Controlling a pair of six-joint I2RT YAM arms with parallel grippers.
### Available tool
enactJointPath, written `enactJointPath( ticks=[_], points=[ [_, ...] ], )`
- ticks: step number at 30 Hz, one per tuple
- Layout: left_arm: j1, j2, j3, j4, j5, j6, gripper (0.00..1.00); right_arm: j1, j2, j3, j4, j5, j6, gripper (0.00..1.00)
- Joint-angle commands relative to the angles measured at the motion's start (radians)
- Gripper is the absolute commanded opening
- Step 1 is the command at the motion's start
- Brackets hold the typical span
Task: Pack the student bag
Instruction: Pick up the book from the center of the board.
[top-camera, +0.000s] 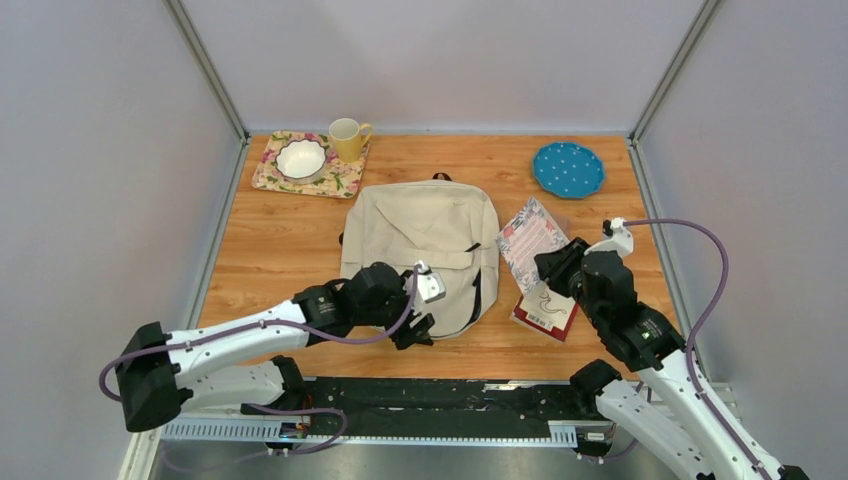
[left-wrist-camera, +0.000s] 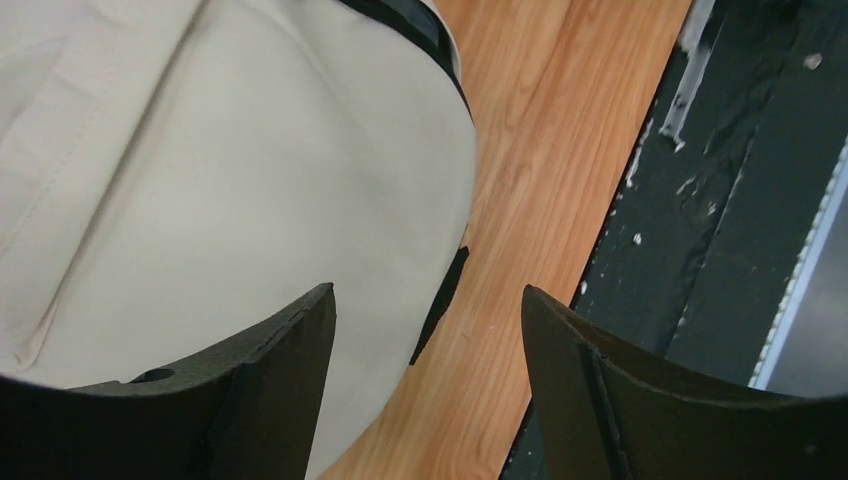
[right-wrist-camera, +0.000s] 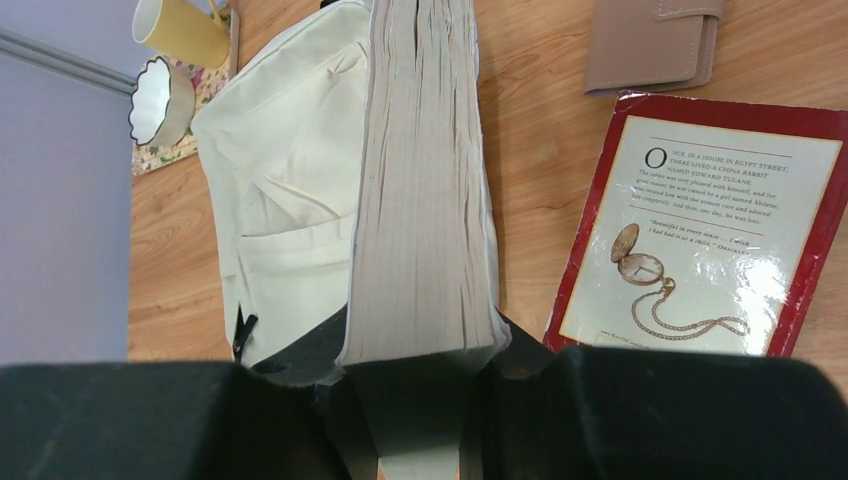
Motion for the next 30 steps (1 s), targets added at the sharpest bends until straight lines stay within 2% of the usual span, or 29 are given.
enactJointPath(
  ticks=[1, 8, 14, 21, 24, 27, 29, 30],
  points=[
    [-0.066, 0.061, -0.004, -0.003, -0.101, 0.153, 0.76, -0.001, -0.015, 0.069, 0.056, 0.040, 0.003, 0.00],
    [-0.077, 0.111, -0.044, 0.086, -0.117, 0.199, 0.73, -0.001, 0.020, 0.064, 0.057, 0.011, 0.019, 0.00],
    [-0.086, 0.165, -0.044, 0.079, -0.184, 0.208, 0.69, -0.001, 0.036, 0.064, 0.057, 0.018, 0.005, 0.00],
    [-0.103, 0.176, -0.053, 0.097, -0.192, 0.220, 0.68, -0.001, 0.043, 0.052, 0.059, 0.011, 0.013, 0.00],
    [-0.106, 0.197, -0.053, 0.100, -0.206, 0.223, 0.65, -0.001, 0.051, 0.053, 0.059, 0.009, 0.011, 0.00],
    [-0.113, 0.223, -0.040, 0.096, -0.226, 0.219, 0.53, -0.001, 0.059, 0.053, 0.062, 0.006, 0.011, 0.00],
    [-0.116, 0.245, -0.027, 0.076, -0.239, 0.210, 0.49, -0.003, 0.062, 0.053, 0.060, 0.003, 0.011, 0.00],
    [-0.117, 0.250, -0.018, 0.073, -0.244, 0.206, 0.44, -0.003, 0.063, 0.053, 0.060, -0.002, 0.009, 0.00]
  ],
)
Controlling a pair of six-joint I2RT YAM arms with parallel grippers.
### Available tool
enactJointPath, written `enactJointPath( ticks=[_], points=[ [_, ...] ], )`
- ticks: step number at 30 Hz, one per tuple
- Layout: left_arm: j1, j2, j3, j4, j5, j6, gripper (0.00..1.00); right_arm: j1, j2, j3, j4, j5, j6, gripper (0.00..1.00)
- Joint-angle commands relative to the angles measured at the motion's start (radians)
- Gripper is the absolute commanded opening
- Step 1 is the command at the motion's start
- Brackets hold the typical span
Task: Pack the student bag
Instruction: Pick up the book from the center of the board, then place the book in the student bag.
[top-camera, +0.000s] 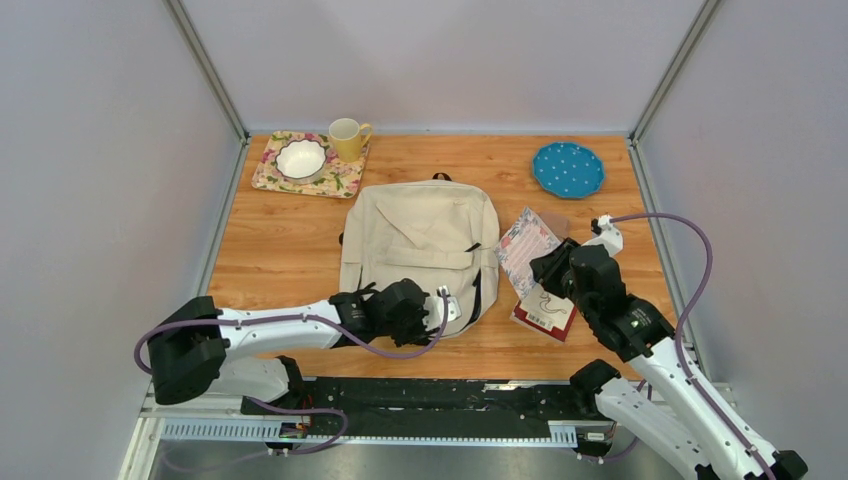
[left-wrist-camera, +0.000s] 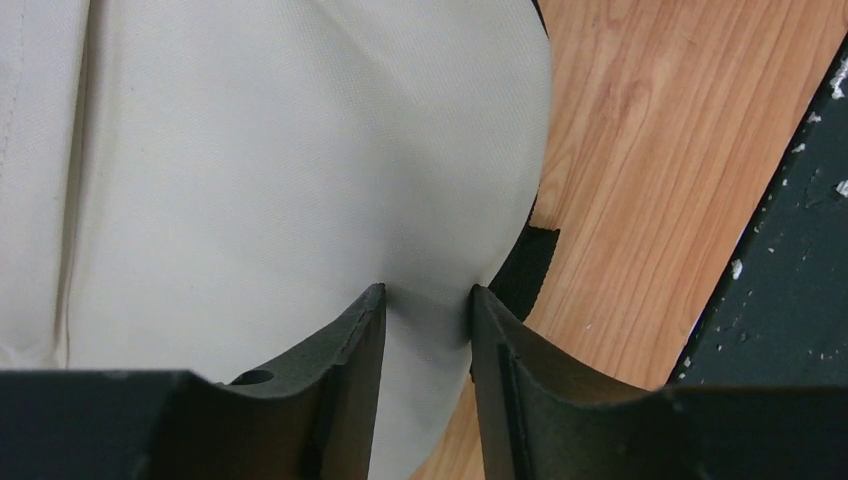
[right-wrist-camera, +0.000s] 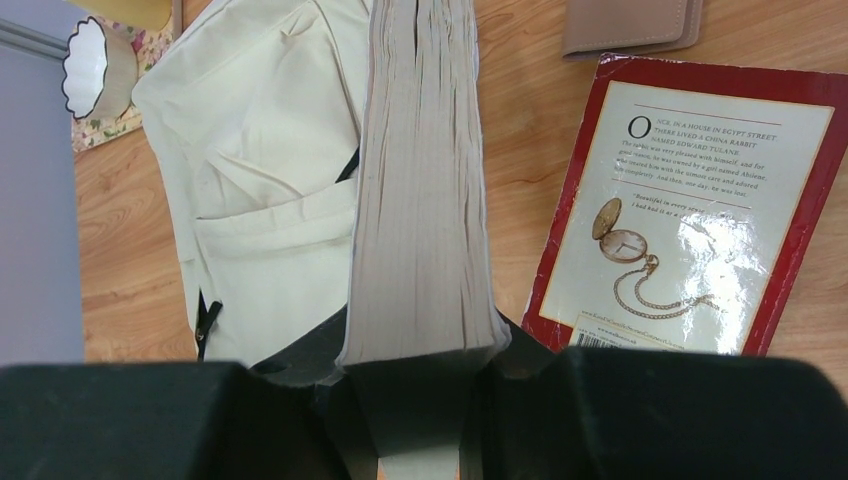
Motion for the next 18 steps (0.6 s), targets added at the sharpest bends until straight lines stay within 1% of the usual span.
enactJointPath(
  ticks=[1, 2, 3, 5, 7, 8, 9, 10, 16, 18],
  points=[
    [-0.008, 0.029, 0.025, -0.004, -0.047, 0.004, 0.41, -0.002, -0.011, 0.048, 0.101, 0.005, 0.006, 0.00],
    [-0.010, 0.028, 0.027, -0.004, -0.054, 0.004, 0.37, -0.002, -0.012, 0.048, 0.101, 0.005, 0.008, 0.00],
    [-0.012, 0.028, 0.029, -0.002, -0.054, 0.001, 0.30, -0.001, -0.012, 0.046, 0.100, 0.006, 0.008, 0.00],
    [-0.013, 0.023, 0.030, 0.002, -0.056, -0.002, 0.24, -0.004, -0.014, 0.045, 0.101, 0.006, 0.006, 0.00],
    [-0.013, 0.025, 0.036, -0.002, -0.056, -0.008, 0.16, -0.005, -0.014, 0.043, 0.100, 0.005, 0.009, 0.00],
    [-0.013, 0.026, 0.039, -0.005, -0.059, -0.011, 0.12, -0.005, -0.015, 0.040, 0.100, 0.003, 0.011, 0.00],
    [-0.013, 0.028, 0.045, -0.007, -0.062, -0.014, 0.03, -0.004, -0.015, 0.040, 0.100, 0.003, 0.012, 0.00],
    [-0.013, 0.032, 0.048, -0.013, -0.065, -0.017, 0.00, -0.005, -0.017, 0.040, 0.100, 0.001, 0.011, 0.00],
    [-0.013, 0.020, 0.088, 0.007, -0.077, -0.062, 0.00, -0.010, -0.020, 0.052, 0.095, -0.008, -0.002, 0.00],
    [-0.012, 0.017, 0.126, 0.010, -0.113, -0.089, 0.00, -0.013, -0.017, 0.066, 0.072, -0.006, -0.022, 0.00]
  ],
)
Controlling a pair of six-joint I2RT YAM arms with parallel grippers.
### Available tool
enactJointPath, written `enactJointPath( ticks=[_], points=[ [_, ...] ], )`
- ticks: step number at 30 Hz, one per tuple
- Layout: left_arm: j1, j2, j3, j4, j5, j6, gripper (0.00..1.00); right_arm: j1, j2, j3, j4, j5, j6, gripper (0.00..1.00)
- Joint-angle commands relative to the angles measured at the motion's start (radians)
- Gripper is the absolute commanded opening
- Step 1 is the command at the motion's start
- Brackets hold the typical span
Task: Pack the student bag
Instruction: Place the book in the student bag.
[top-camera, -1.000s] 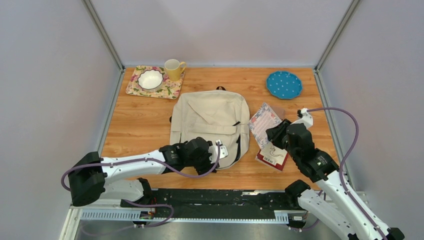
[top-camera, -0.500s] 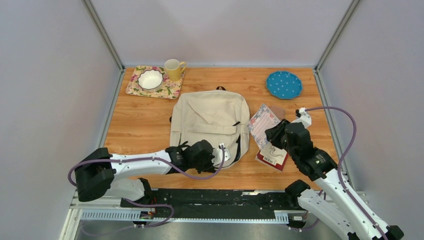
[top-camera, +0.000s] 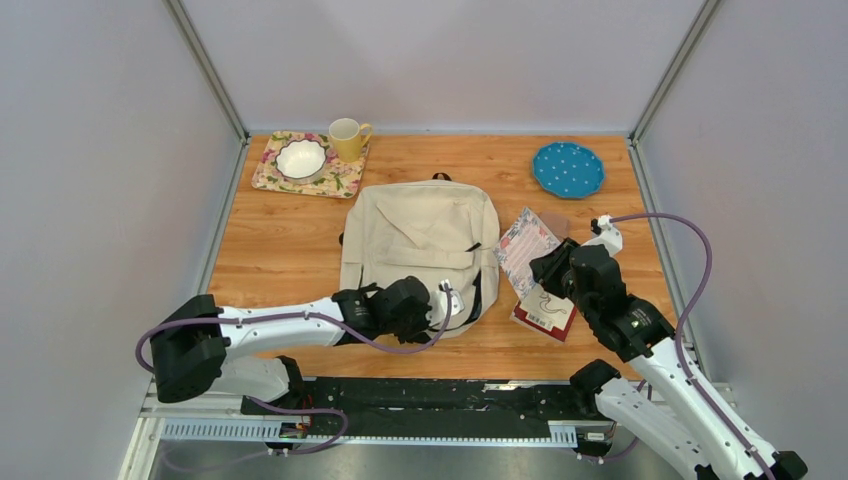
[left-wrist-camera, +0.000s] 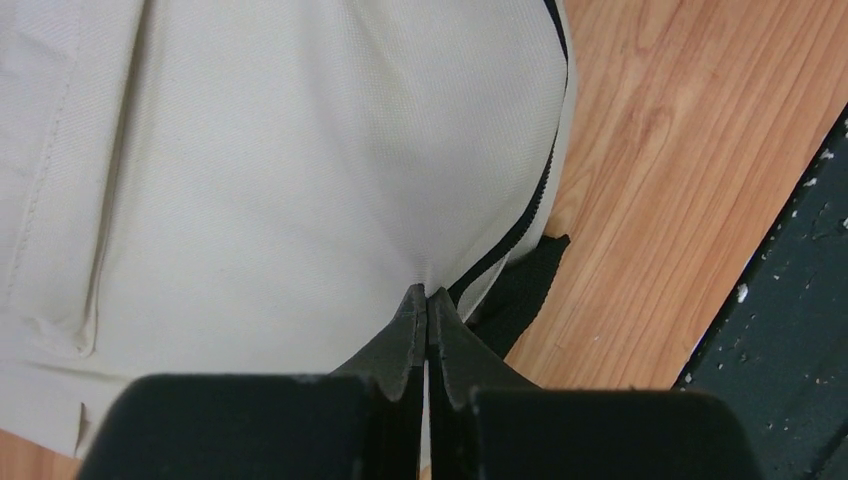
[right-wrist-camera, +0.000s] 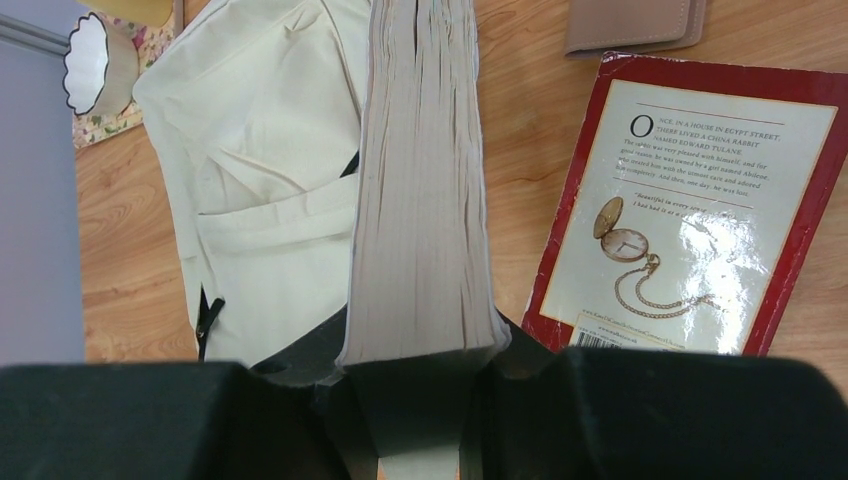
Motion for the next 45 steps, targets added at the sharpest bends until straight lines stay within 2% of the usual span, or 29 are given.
enactJointPath(
  ticks=[1, 3, 9, 12, 20, 24, 25, 28, 32, 38, 41, 45],
  points=[
    [0.000, -0.016, 0.106, 0.043, -0.068, -0.058, 0.00, -0.008, -0.017, 0.078, 0.061, 0.019, -0.025, 0.00],
    [0.009, -0.013, 0.155, 0.050, -0.100, -0.071, 0.00, -0.013, -0.015, 0.094, 0.022, 0.026, -0.043, 0.00],
    [0.087, 0.016, 0.333, 0.020, -0.030, -0.140, 0.00, -0.019, -0.041, 0.143, -0.089, 0.072, -0.048, 0.00],
    [0.107, 0.044, 0.402, -0.006, -0.050, -0.169, 0.00, -0.019, -0.083, 0.143, -0.111, 0.083, -0.033, 0.00],
    [0.128, 0.050, 0.455, 0.003, -0.119, -0.249, 0.00, -0.019, -0.141, 0.178, -0.204, 0.071, 0.001, 0.00],
    [0.139, 0.029, 0.469, 0.016, -0.148, -0.285, 0.00, -0.019, -0.138, 0.248, -0.290, -0.091, 0.062, 0.00],
    [0.139, 0.021, 0.475, 0.024, -0.154, -0.290, 0.00, -0.018, -0.135, 0.262, -0.295, -0.186, 0.073, 0.00],
    [0.139, 0.013, 0.488, 0.047, -0.180, -0.292, 0.00, -0.018, -0.121, 0.262, -0.327, -0.329, 0.119, 0.00],
    [0.139, 0.001, 0.499, 0.075, -0.193, -0.301, 0.00, -0.019, -0.144, 0.230, -0.339, -0.432, 0.179, 0.00],
    [0.138, -0.047, 0.449, 0.184, -0.151, -0.305, 0.00, -0.018, -0.189, 0.094, -0.244, -0.587, 0.324, 0.00],
    [0.135, -0.054, 0.446, 0.217, -0.111, -0.296, 0.00, -0.018, -0.202, -0.041, -0.062, -0.675, 0.420, 0.00],
    [0.121, -0.042, 0.453, 0.216, -0.096, -0.269, 0.00, -0.018, -0.180, -0.155, 0.235, -0.701, 0.473, 0.00]
  ],
)
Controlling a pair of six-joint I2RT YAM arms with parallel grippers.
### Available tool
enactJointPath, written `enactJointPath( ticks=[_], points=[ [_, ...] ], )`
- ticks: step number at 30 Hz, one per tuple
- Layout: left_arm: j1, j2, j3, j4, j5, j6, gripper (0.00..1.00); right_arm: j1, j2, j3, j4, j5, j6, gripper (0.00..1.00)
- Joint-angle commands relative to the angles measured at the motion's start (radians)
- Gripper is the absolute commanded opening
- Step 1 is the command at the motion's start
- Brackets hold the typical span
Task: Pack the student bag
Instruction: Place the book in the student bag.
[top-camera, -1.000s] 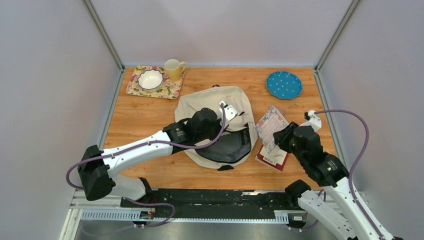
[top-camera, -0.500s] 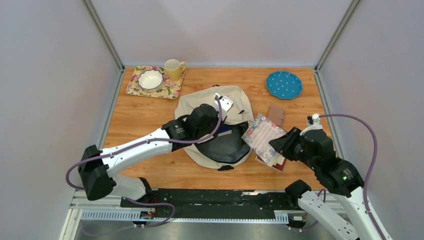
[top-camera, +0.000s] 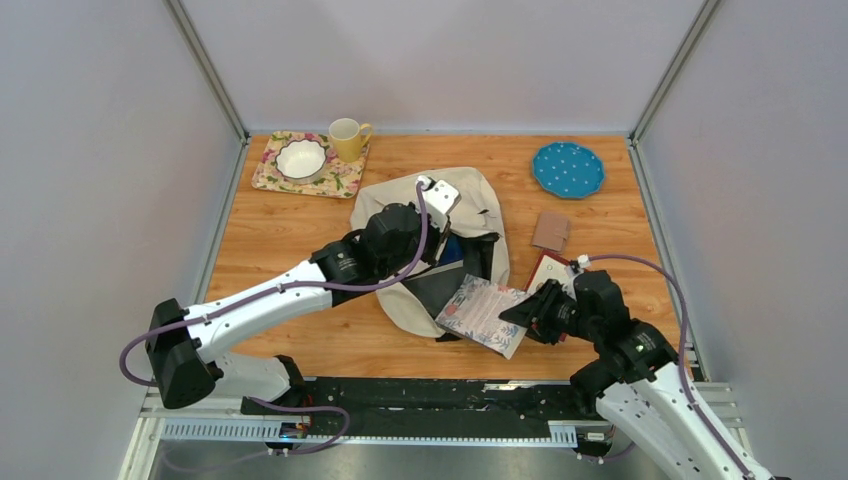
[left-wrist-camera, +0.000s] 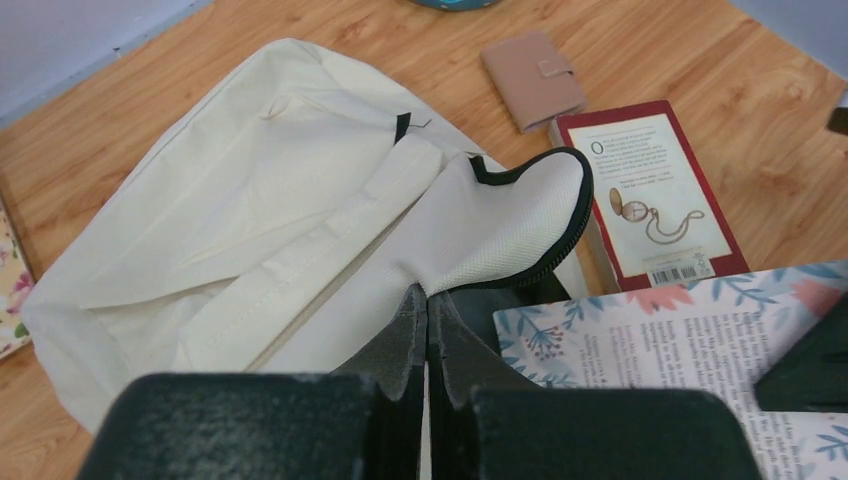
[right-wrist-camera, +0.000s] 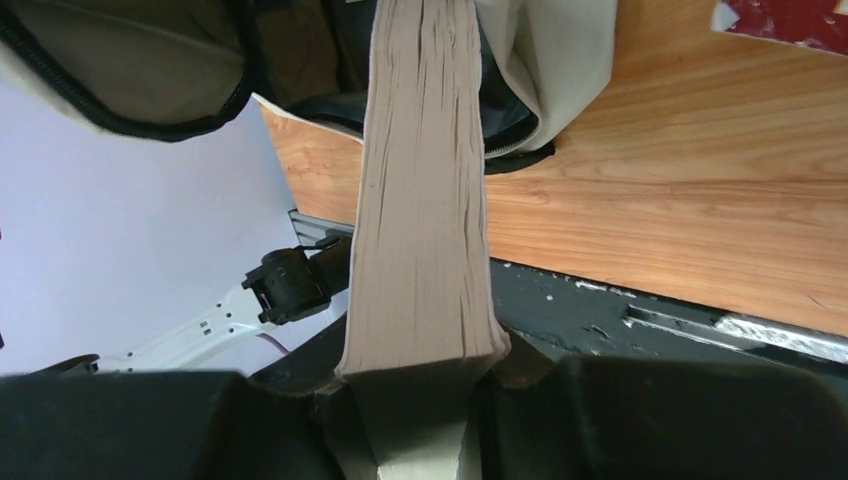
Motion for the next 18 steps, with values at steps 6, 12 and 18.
enactJointPath(
  ticks=[6, 12, 18],
  points=[
    [-0.018, -0.040, 0.004, 0.109, 0.040, 0.009, 0.00, -0.001, 0.126, 0.018, 0.514, -0.029, 0.070, 0.00],
    [-0.018, -0.059, -0.013, 0.103, 0.049, 0.006, 0.00, -0.003, 0.192, -0.012, 0.616, 0.006, 0.109, 0.00],
    [-0.018, -0.042, 0.007, 0.097, 0.014, -0.057, 0.00, 0.067, 0.212, -0.181, 0.923, 0.191, 0.264, 0.00]
  ],
)
